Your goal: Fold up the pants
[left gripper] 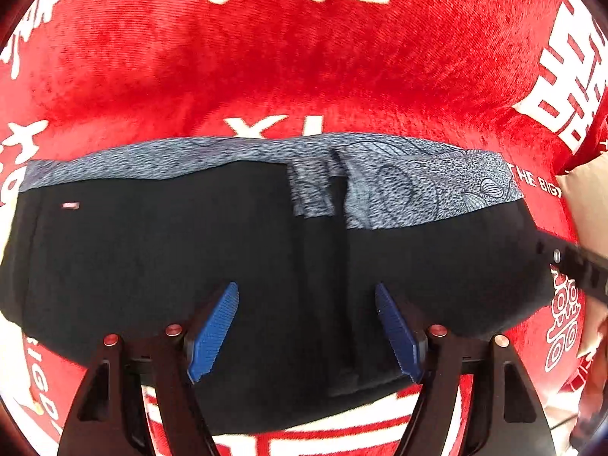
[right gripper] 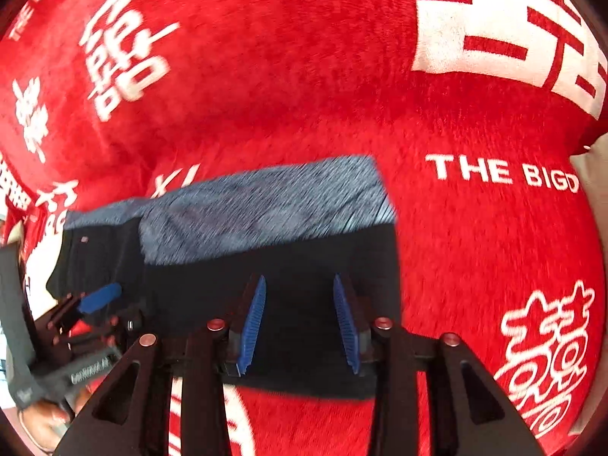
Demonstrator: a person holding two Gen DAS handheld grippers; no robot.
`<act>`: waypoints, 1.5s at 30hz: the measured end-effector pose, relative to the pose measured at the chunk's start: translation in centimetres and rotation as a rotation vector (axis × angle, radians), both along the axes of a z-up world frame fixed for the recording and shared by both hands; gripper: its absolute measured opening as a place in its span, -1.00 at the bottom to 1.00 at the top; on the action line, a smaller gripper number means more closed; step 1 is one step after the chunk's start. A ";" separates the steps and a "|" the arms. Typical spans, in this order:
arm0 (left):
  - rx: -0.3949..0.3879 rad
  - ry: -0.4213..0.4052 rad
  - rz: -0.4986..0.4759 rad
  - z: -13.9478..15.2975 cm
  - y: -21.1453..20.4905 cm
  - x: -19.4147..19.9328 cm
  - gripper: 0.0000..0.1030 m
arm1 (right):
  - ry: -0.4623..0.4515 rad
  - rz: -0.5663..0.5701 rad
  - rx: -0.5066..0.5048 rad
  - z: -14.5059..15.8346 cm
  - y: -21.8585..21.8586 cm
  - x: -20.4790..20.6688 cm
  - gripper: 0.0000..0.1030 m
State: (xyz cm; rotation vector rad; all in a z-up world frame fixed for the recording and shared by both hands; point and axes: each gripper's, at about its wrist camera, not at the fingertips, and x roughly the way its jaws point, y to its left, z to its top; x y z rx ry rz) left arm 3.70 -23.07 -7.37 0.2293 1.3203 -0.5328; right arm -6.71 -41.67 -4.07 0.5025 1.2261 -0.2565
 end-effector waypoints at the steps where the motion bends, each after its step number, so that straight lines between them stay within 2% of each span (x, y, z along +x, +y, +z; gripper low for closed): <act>1: -0.003 0.000 0.004 0.1 0.2 0.0 0.47 | 0.000 0.003 0.001 0.1 0.7 -0.2 -0.20; 6: 0.002 -0.003 0.011 0.4 1.0 -0.5 0.47 | -0.009 0.038 0.024 0.7 4.0 -0.4 -0.20; 11: -0.003 0.026 0.039 0.4 1.3 -0.3 0.47 | 0.032 0.020 0.051 -1.2 5.7 -1.0 -0.21; 14: -0.065 0.027 0.056 1.7 1.2 0.9 0.47 | 0.019 0.035 0.018 -1.0 6.3 -1.5 -0.20; 17: -0.131 0.009 0.026 2.9 -0.5 2.7 0.47 | 0.011 0.029 0.023 -1.0 6.3 -1.6 -0.20; 20: -0.191 0.058 -0.015 2.5 -2.6 4.4 0.45 | -0.002 0.006 0.034 -0.9 6.2 -1.7 -0.20; 21: -0.201 0.077 -0.023 2.0 -3.2 4.7 0.39 | -0.006 -0.002 0.038 -0.8 6.1 -1.8 -0.20; 23: -0.202 0.126 -0.042 0.8 -4.1 5.3 -0.27 | -0.020 -0.029 0.052 -0.1 5.8 -2.4 -0.20; 24: -0.204 0.163 -0.050 0.1 -4.4 5.4 -0.31 | -0.026 -0.041 0.059 0.2 5.6 -2.7 -0.20; 25: -0.202 0.164 -0.052 0.0 -4.4 5.1 -0.31 | -0.032 -0.049 0.064 0.4 5.6 -2.9 -0.19; 28: -0.178 0.167 -0.057 -0.3 -4.5 5.1 -0.68 | -0.044 -0.064 0.067 1.5 5.1 -4.0 -0.19; 29: -0.150 0.160 -0.055 -0.4 -4.4 5.1 -0.73 | -0.046 -0.066 0.063 1.7 5.1 -4.4 -0.19; 32: -0.082 0.141 -0.074 -1.5 -3.7 4.4 -0.74 | -0.036 -0.087 0.053 2.2 4.5 -5.8 -0.19; 35: -0.012 0.058 -0.154 -1.9 -3.6 2.4 -0.82 | -0.011 -0.120 0.047 2.1 3.7 -7.5 -0.19; 37: 0.004 0.022 -0.178 -1.7 -3.7 1.7 -0.82 | 0.005 -0.140 0.035 2.1 3.1 -8.6 -0.19; 41: 0.008 0.017 -0.114 -0.9 -3.2 1.6 -0.81 | 0.024 -0.190 0.007 1.8 1.3 -9.9 -0.19; 45: 0.009 0.021 -0.070 0.0 -1.8 1.3 -0.81 | 0.019 -0.216 -0.031 2.0 -0.3 -9.0 -0.20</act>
